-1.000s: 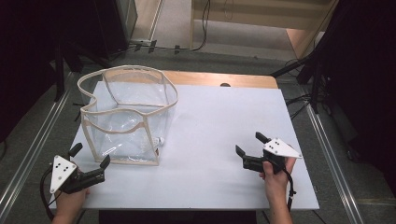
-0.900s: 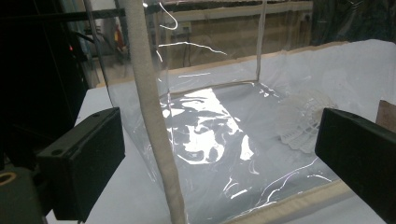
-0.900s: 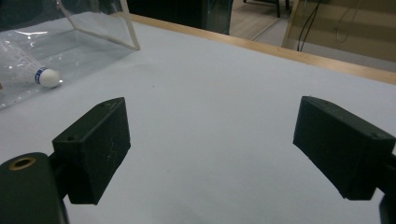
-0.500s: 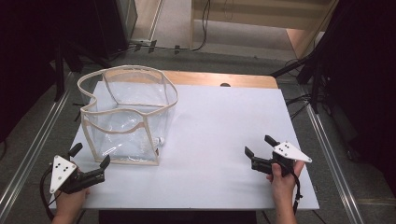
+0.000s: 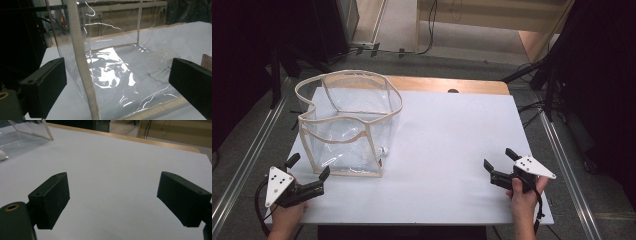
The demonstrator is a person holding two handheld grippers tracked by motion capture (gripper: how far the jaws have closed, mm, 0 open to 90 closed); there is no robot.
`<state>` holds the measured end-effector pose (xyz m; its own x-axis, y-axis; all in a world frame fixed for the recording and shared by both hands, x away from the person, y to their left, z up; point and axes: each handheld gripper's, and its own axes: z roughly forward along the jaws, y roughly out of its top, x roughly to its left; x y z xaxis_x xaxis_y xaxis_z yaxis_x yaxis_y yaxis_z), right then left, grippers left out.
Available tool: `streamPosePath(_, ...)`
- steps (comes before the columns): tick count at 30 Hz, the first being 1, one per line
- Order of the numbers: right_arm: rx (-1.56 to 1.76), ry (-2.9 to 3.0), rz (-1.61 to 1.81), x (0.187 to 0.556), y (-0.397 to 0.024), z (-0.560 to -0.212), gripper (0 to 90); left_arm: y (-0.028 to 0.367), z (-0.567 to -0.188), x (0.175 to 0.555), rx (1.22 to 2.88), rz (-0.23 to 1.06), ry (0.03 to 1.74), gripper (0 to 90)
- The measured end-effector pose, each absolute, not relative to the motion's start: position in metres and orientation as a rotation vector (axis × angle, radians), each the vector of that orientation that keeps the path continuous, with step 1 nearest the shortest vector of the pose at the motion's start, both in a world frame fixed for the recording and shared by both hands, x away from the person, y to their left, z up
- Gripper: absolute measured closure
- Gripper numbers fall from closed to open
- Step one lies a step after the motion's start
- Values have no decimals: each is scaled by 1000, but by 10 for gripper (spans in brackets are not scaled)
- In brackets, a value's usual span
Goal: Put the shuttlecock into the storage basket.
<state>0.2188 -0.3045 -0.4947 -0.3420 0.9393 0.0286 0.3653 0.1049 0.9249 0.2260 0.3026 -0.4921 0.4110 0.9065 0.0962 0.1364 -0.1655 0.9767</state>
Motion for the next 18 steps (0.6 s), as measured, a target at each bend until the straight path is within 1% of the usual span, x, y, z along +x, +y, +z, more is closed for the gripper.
streamPosePath(18, 1310, 1762, 1162, 212, -330, -502, 91, 303, -492, 226, 1598, 899, 944, 23)
